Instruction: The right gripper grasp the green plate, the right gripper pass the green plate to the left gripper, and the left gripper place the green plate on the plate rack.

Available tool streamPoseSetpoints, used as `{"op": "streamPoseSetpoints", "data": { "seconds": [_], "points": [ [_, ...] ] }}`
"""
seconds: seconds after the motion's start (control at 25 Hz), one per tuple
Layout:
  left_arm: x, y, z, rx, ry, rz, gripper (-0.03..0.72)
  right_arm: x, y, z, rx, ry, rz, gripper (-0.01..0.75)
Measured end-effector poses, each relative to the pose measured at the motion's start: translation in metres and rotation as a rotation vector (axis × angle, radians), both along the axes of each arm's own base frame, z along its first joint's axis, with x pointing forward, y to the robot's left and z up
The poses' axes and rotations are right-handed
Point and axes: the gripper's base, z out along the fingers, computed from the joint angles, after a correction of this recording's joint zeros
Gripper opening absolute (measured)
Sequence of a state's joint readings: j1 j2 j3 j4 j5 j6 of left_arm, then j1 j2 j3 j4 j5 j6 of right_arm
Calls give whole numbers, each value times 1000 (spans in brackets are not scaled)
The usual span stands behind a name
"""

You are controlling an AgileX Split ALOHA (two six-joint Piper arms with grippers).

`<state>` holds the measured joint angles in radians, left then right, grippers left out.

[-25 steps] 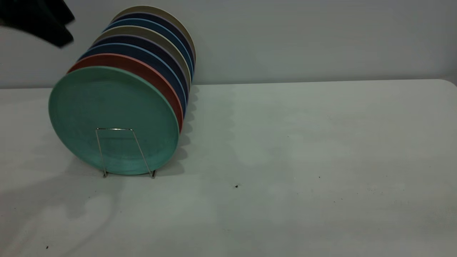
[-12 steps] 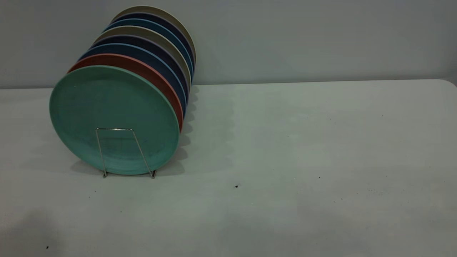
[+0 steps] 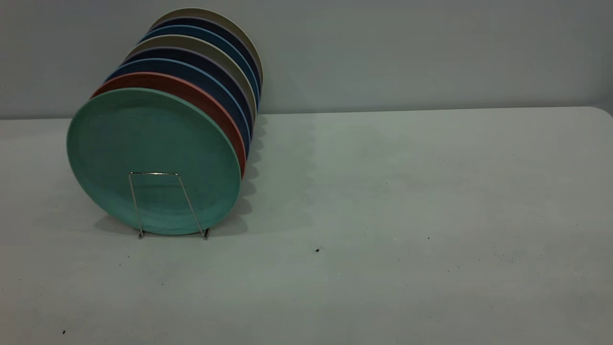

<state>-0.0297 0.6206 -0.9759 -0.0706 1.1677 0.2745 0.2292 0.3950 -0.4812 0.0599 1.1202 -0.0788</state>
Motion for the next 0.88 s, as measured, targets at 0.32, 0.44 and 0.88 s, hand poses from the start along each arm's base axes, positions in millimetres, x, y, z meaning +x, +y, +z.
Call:
{"op": "streamPoseSetpoints", "data": {
  "seconds": [0.32, 0.44, 0.88],
  "points": [
    [-40, 2, -104, -71, 142, 106, 474, 0, -1, 0, -13, -1, 3, 440],
    [-47, 2, -120, -77, 124, 126, 474, 0, -1, 0, -9, -1, 2, 440],
    [-55, 4, -119, -99, 47, 155, 474, 0, -1, 0, -9, -1, 2, 440]
  ]
}}
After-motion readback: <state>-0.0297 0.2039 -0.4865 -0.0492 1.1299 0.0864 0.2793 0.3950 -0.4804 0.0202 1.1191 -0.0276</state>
